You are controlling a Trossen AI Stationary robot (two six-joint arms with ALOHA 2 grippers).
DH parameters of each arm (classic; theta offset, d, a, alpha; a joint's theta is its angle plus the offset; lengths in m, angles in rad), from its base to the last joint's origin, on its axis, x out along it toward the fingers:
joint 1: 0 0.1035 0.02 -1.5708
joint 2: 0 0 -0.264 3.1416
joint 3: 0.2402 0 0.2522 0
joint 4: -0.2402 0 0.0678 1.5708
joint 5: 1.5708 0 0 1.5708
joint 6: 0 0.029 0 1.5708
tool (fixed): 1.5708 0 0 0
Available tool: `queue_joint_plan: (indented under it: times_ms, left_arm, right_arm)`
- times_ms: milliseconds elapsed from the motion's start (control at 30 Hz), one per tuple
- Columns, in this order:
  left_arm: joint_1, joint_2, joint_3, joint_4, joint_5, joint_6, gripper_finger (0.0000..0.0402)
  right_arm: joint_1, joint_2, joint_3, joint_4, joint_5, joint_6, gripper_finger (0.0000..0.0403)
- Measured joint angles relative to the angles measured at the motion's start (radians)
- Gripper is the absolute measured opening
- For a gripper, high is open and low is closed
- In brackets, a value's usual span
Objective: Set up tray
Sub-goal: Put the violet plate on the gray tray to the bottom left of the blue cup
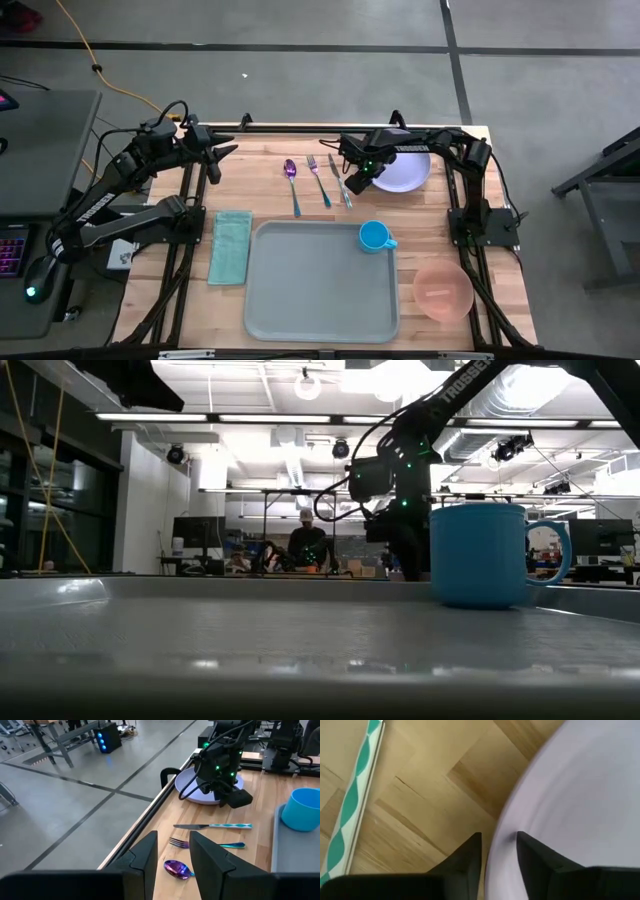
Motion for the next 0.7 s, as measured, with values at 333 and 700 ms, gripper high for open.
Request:
queue_joint_plan:
  times_ms: [333,700]
  left_arm:
    - [0.0,0.0,0.0,-0.005,0.0,-0.002,0.0144]
    - [0.0,0.0,0.0,-0.005,0.0,0.0,0.0144]
  right_arm:
    - [0.001,-0.001,0.0,-0.001,-0.009,-0.004,0.0012]
    - [0.012,-0.004,0.002,-0.07,-0.061,-0.028,0.0001]
